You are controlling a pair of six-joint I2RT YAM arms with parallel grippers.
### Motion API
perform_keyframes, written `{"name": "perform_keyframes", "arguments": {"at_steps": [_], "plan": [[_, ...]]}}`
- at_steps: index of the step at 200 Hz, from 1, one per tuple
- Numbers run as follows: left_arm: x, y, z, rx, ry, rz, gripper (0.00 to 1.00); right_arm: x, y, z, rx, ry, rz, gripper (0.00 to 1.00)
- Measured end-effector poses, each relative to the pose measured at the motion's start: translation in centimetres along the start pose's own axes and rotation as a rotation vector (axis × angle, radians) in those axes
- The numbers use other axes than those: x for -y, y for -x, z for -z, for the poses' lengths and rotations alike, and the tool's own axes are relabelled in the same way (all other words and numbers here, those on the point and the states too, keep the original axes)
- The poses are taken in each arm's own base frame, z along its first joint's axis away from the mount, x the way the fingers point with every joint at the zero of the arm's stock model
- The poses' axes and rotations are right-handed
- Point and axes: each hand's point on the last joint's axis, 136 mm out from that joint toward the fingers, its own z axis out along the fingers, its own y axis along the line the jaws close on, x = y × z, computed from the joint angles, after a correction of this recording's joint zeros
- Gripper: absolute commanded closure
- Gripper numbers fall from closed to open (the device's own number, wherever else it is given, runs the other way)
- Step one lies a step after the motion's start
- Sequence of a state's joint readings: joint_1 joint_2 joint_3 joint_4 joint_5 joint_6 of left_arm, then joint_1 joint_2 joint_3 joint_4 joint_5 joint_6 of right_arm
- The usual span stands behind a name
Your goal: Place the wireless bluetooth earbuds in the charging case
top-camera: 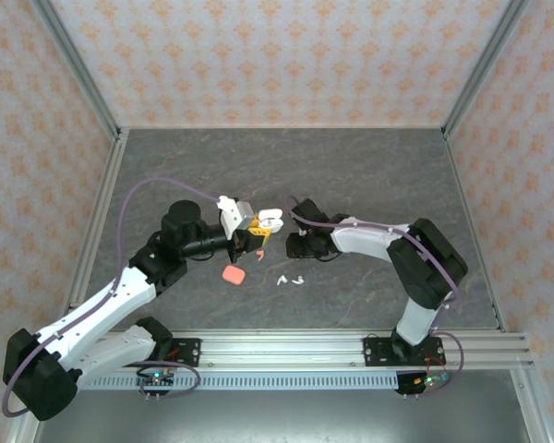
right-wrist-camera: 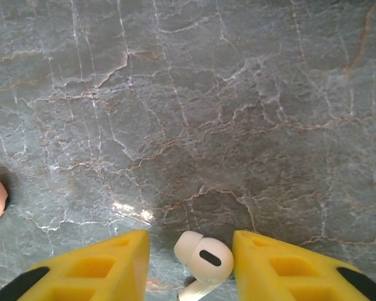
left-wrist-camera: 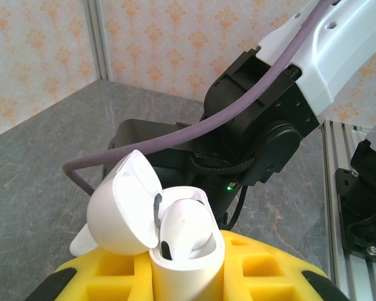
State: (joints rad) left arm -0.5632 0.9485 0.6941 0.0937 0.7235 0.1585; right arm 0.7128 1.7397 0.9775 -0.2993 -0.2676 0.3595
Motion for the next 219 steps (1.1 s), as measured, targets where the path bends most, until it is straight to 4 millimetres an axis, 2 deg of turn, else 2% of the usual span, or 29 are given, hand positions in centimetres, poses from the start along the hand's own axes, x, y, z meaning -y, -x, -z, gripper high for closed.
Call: {"name": "perform_keyframes", "arguments": {"at_steps": [73, 114, 133, 160, 197, 214, 219], "plan": [[0.1, 0.2, 0.2, 0.008, 0.005, -0.005, 1.00, 0.5, 0.1, -0.2, -0.007, -0.038, 0.003, 0.78], [0.0, 0.1, 0.2, 0.002, 0.007, -0.001, 1.00, 0.5, 0.3, 0.1, 0.005, -0.042, 0.030, 0.79], [0.0, 0.0, 0.2, 0.002, 0.007, 0.005, 1.00, 0.3, 0.6, 1.0, 0.036, -0.037, 0.064, 0.79], [0.0, -0.2, 0.2, 0.002, 0.007, 0.030, 1.00, -0.6, 2.2, 4.9, 0.150, -0.001, 0.133, 0.79], [-0.1, 0.3, -0.1, 0.027, 0.003, 0.074, 1.00, -3.0, 5.2, 13.5, 0.406, 0.097, 0.252, 0.80], [-0.3, 0.2, -0.4, 0.027, -0.001, 0.094, 1.00, -3.6, 5.7, 17.3, 0.514, 0.131, 0.308, 0.80], [-0.3, 0.1, -0.6, 0.025, -0.002, 0.102, 1.00, -3.8, 5.9, 18.9, 0.560, 0.147, 0.330, 0.80]]}}
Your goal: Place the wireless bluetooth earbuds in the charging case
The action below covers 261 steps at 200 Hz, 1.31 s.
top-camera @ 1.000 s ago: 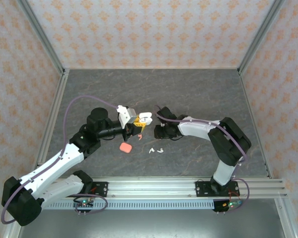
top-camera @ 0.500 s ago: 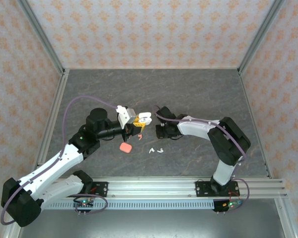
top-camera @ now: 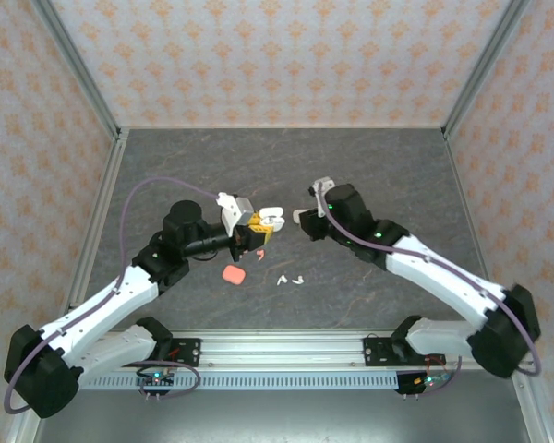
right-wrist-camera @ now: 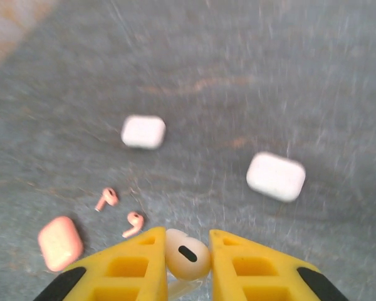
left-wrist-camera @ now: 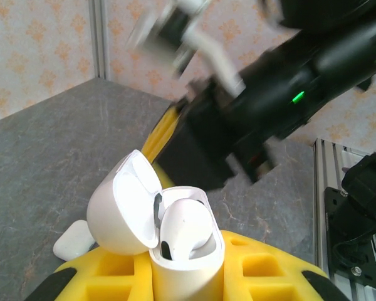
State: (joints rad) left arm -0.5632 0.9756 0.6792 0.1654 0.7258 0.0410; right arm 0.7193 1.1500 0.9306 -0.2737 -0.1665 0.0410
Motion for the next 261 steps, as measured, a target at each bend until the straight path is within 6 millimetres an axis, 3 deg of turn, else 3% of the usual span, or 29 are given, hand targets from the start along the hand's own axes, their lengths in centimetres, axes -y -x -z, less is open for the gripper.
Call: {"name": "perform_keyframes", "arguments": {"at_steps": [29, 62, 132, 261], "plan": [[-0.3, -0.1, -0.6, -0.002, -0.008, 0.039, 1.00, -1.1, 3.9, 4.4, 0.178, 0.049, 0.087, 0.80], [-0.4, 0.4, -1.6, -0.003, -0.033, 0.089, 1.00, -2.3, 5.2, 6.2, 0.251, 0.096, 0.177, 0.80], [-0.4, 1.1, -2.3, 0.021, -0.062, 0.138, 1.00, -5.2, 6.5, 6.2, 0.282, 0.190, 0.289, 0.80], [-0.4, 1.2, -2.3, 0.024, -0.063, 0.136, 1.00, -5.9, 6.1, 4.0, 0.238, 0.213, 0.312, 0.80]]}}
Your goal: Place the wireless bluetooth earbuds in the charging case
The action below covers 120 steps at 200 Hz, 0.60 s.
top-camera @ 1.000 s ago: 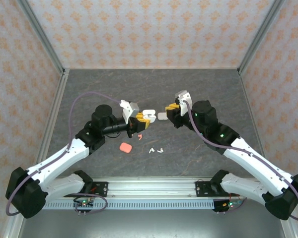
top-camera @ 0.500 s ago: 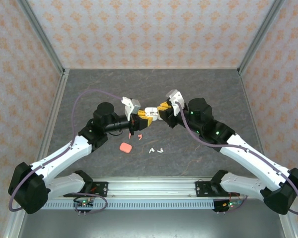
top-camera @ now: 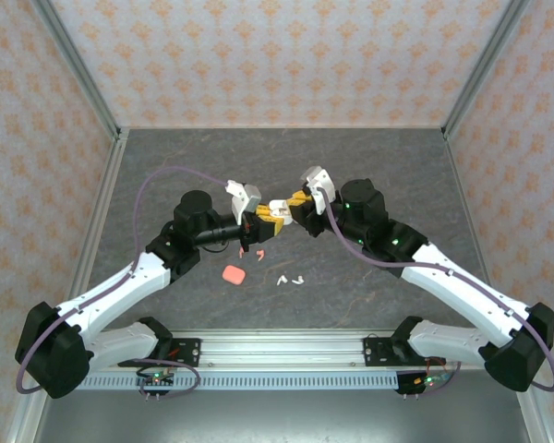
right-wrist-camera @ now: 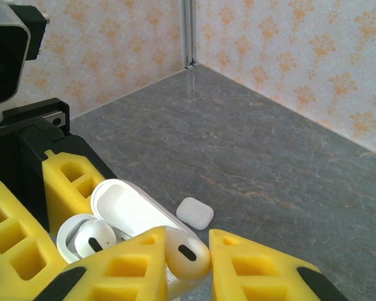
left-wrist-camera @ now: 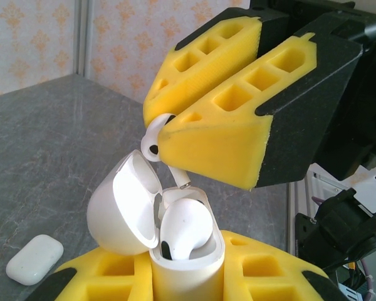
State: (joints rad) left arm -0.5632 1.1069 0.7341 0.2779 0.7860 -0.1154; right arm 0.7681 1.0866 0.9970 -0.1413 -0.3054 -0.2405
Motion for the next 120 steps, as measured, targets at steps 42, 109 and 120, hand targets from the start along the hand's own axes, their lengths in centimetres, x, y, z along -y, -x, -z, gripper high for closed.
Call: {"name": "perform_keyframes", "arguments": {"at_steps": [42, 109, 120], "plan": [[0.01, 0.08, 0.00, 0.003, 0.000, -0.002, 1.00, -0.10, -0.02, 0.00, 0.000, 0.006, 0.000, 0.80], [0.02, 0.17, 0.00, 0.007, -0.001, 0.013, 1.00, -0.24, -0.84, -0.16, -0.017, 0.012, -0.002, 0.80], [0.03, 0.22, 0.00, 0.008, -0.001, 0.013, 1.00, -0.31, -0.89, -0.17, -0.018, 0.016, -0.003, 0.80]]}}
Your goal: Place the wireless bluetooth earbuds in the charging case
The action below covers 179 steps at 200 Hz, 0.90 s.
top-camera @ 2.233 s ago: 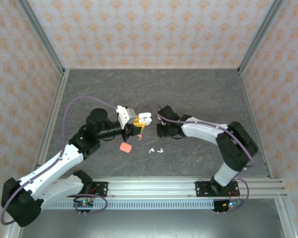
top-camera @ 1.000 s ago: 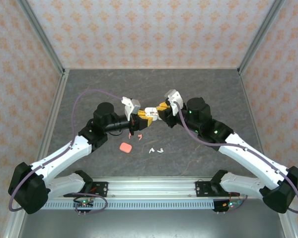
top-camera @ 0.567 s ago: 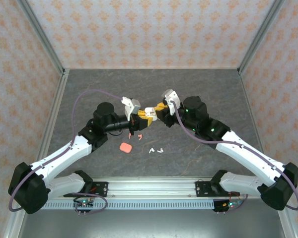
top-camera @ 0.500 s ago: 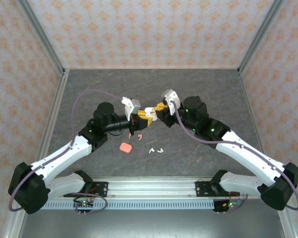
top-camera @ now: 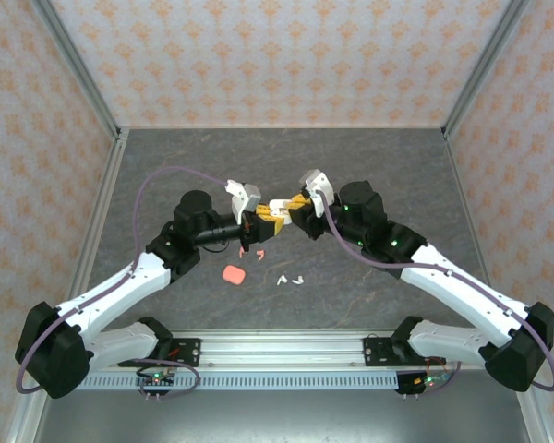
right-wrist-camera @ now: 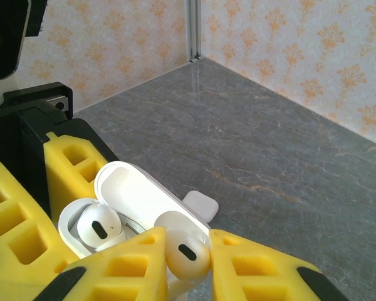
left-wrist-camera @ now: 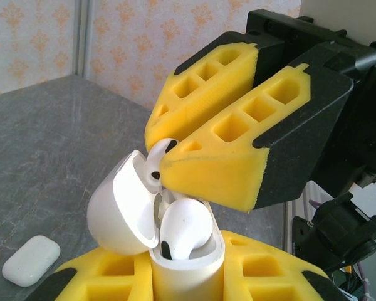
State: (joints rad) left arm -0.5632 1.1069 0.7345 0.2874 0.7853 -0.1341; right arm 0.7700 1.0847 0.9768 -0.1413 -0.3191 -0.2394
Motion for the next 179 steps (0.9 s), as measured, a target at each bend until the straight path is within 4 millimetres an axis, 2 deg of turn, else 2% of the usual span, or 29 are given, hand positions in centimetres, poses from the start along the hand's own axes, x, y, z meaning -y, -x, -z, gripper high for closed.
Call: {"name": "perform_keyframes", "arguments": {"at_steps": [140, 179], "plan": [[0.0, 0.0, 0.0, 0.008, -0.003, -0.007, 1.00, -1.2, 0.0, 0.6, -0.004, 0.070, -0.069, 0.72], [0.1, 0.5, 0.0, 0.025, -0.005, -0.021, 1.00, -1.8, 0.3, 1.2, 0.004, 0.098, -0.085, 0.64]]}}
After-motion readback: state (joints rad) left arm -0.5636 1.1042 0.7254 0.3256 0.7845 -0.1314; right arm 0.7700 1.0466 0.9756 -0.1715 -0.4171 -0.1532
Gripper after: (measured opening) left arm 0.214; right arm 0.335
